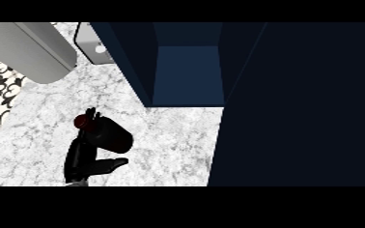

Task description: Pick up the wine, place it into the cabinet and close the cabinet

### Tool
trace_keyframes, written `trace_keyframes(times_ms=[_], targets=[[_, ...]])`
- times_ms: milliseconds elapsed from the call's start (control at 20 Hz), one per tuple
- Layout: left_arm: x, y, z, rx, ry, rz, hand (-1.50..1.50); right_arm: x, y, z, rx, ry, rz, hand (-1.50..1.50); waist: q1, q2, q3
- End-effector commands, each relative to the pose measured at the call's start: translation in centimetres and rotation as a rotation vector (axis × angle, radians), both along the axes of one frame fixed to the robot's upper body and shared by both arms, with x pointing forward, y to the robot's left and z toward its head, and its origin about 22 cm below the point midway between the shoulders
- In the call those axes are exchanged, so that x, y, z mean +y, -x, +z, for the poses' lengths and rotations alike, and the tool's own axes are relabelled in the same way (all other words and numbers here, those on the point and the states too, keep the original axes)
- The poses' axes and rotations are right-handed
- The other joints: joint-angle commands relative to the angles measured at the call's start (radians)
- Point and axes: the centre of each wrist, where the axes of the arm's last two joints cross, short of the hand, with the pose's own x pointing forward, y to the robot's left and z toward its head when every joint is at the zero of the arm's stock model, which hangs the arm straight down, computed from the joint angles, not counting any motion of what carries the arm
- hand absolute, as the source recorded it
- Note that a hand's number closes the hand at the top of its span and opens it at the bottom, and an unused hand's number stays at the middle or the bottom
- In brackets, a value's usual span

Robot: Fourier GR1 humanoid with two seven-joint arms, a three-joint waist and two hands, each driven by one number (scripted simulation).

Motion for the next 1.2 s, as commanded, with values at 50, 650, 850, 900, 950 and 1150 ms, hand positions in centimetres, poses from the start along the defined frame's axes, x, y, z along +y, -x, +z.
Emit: trace_keyframes(times_ms=[50,650,850,900,950,1150], targets=[[-0.1,1.1,-1.9,-0.016,-0.005,-0.015,-1.50,-0.6,3.4,0.2,0.035,-0.006,0.063,-1.50,-0.001,-0.002,0.000],[-1.2,-3.0,-1.0,-0.072,0.010,-0.129,1.50,-0.7,3.9,-1.1,0.022,-0.020,0.049,-1.50,-0.003,-0.002,0.001],[-2.7,-1.9,-1.9,-0.198,-0.154,-0.173,1.50,-0.9,2.2,-0.4,0.026,-0.028,0.034,-1.50,-0.003,-0.001,0.001],[-1.1,-3.2,-1.1,-0.217,-0.180,-0.172,1.50,-0.8,2.3,-0.5,0.026,-0.015,0.051,-1.50,-0.005,0.000,0.000],[-1.6,-2.5,-0.6,-0.220,-0.141,-0.165,1.50,-0.6,3.6,-0.5,0.028,-0.003,0.043,-1.50,0.001,-0.004,0.000],[-4.3,-5.3,-0.1,-0.234,-0.148,-0.168,1.50,-0.5,1.4,0.5,0.022,-0.010,0.047,-1.50,0.000,0.000,0.000]])
